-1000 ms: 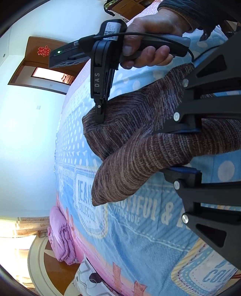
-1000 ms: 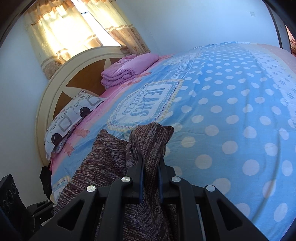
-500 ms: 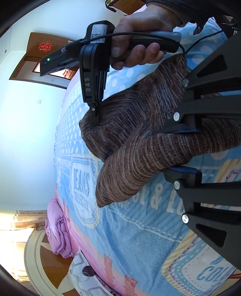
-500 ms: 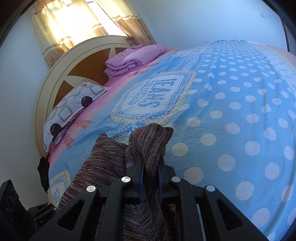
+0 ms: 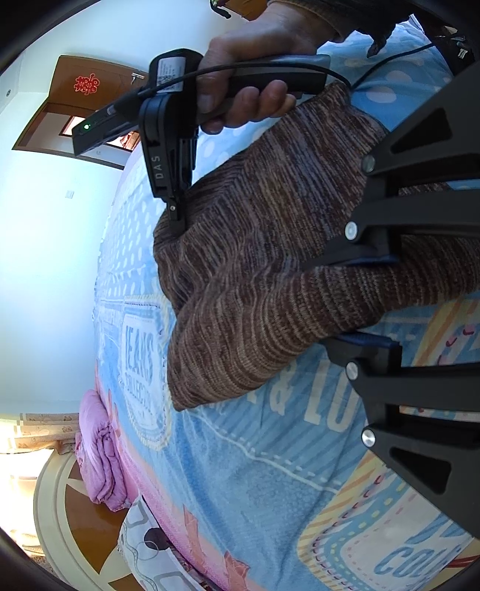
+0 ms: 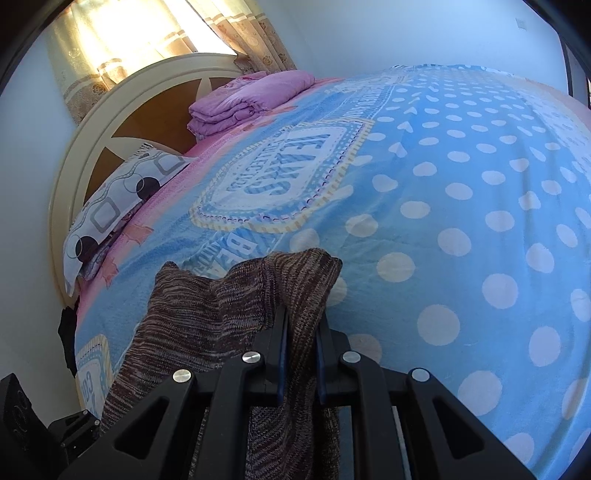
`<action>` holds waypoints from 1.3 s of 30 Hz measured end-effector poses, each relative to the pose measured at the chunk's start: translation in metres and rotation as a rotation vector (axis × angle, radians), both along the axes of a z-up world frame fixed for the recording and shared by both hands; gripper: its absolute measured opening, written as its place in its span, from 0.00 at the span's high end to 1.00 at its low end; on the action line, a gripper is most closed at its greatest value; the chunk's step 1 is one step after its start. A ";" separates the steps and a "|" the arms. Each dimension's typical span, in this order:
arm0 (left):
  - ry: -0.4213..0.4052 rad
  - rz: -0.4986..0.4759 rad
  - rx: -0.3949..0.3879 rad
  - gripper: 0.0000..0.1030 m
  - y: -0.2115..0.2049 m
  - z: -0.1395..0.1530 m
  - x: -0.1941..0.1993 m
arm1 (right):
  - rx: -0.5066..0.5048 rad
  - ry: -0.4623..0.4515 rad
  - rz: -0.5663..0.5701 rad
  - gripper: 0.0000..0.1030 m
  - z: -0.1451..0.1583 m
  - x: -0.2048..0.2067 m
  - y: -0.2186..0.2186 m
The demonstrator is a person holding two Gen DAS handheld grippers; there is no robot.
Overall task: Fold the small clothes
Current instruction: 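Lay the folded end down and open both grippers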
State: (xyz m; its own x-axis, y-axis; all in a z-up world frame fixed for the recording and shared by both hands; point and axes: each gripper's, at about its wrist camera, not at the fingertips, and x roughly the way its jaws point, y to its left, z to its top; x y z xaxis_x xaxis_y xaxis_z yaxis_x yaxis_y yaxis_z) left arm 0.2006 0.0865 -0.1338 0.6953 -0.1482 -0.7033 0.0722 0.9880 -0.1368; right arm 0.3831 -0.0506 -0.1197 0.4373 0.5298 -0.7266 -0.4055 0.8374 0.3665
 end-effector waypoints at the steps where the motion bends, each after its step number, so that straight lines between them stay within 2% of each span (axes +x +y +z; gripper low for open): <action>1: -0.001 -0.001 0.000 0.71 0.001 -0.001 -0.001 | -0.003 0.001 0.001 0.89 -0.001 0.000 0.000; 4: -0.001 0.001 0.001 0.70 0.001 -0.003 -0.001 | -0.015 0.013 0.000 0.89 -0.005 0.001 0.000; 9: 0.006 0.017 -0.019 0.59 0.006 -0.005 -0.001 | -0.039 0.040 0.001 0.88 -0.015 0.005 0.001; 17: -0.005 0.026 -0.032 0.57 0.006 0.007 -0.005 | -0.012 0.035 0.000 0.86 -0.005 -0.001 -0.009; 19: -0.041 0.041 -0.014 0.50 0.008 0.014 -0.007 | 0.006 0.023 0.002 0.86 0.004 -0.009 -0.018; 23: -0.150 0.076 0.045 0.24 0.009 0.029 -0.016 | 0.009 -0.004 0.004 0.81 0.024 -0.043 -0.039; 25: -0.160 0.098 0.070 0.23 0.010 0.030 -0.013 | 0.002 -0.003 0.004 0.80 0.028 -0.066 -0.048; 29: -0.158 0.209 0.227 0.22 0.016 0.016 0.012 | 0.004 0.042 0.055 0.80 0.016 -0.107 -0.051; 31: -0.122 0.250 0.270 0.21 0.024 0.002 0.025 | -0.029 0.069 0.073 0.80 0.002 -0.121 -0.046; 32: -0.094 0.256 0.271 0.20 0.027 -0.004 0.028 | -0.045 0.072 0.074 0.80 -0.003 -0.126 -0.044; 33: -0.081 0.263 0.237 0.20 0.032 -0.008 0.027 | -0.065 0.070 0.076 0.84 -0.008 -0.129 -0.043; 34: -0.086 0.270 0.214 0.20 0.035 -0.008 0.024 | -0.074 0.064 0.080 0.90 -0.011 -0.132 -0.043; 36: -0.087 0.268 0.188 0.17 0.037 -0.005 0.017 | -0.064 0.057 0.065 0.92 -0.007 -0.137 -0.047; 39: -0.108 0.258 0.234 0.10 0.031 -0.004 0.012 | -0.070 0.021 0.032 0.92 0.005 -0.141 -0.054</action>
